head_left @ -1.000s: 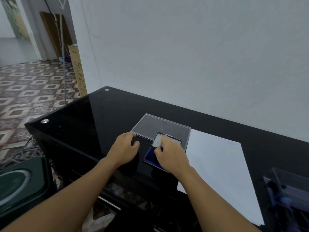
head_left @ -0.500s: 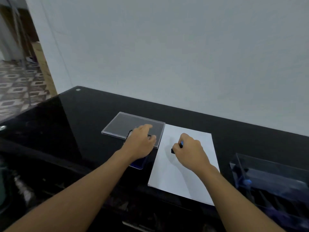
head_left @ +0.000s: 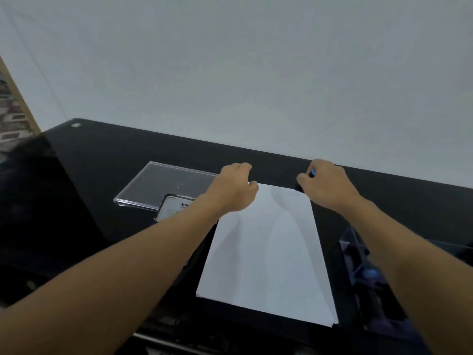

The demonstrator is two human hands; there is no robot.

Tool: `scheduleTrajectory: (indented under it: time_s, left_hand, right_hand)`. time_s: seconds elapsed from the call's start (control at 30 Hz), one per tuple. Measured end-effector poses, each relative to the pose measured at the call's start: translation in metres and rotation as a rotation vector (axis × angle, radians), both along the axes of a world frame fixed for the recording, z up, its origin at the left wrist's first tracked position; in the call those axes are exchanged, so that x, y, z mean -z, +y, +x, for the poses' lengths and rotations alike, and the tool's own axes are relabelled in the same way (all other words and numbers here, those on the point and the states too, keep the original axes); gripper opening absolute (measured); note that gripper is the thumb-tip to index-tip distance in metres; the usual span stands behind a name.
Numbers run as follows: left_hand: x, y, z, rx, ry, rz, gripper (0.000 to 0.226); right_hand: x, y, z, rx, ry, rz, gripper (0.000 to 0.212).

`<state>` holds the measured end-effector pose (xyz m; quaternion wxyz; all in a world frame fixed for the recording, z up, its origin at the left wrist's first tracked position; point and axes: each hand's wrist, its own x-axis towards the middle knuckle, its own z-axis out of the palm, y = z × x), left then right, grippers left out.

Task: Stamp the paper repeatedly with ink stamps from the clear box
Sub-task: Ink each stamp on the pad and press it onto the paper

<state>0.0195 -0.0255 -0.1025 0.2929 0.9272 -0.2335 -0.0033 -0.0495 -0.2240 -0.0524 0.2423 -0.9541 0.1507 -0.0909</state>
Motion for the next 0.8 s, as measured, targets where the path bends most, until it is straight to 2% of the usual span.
scheduleTrajectory:
  time_s: [0.23, 0.43, 0.8]
  left_hand:
    - [0.016, -0.029, 0.027, 0.029, -0.026, 0.142, 0.041]
    - [0.038, -0.043, 0.038, 0.054, -0.115, 0.222, 0.043]
    - [0.05, -0.056, 0.041, 0.036, -0.089, 0.224, 0.042]
  right_hand:
    - [0.004, -0.021, 0.032, -0.041, 0.077, -0.051, 0.017]
    - [0.027, -0.032, 0.045, -0.06, 0.155, -0.052, 0.017]
    - [0.041, -0.028, 0.059, -0.114, 0.214, -0.12, 0.014]
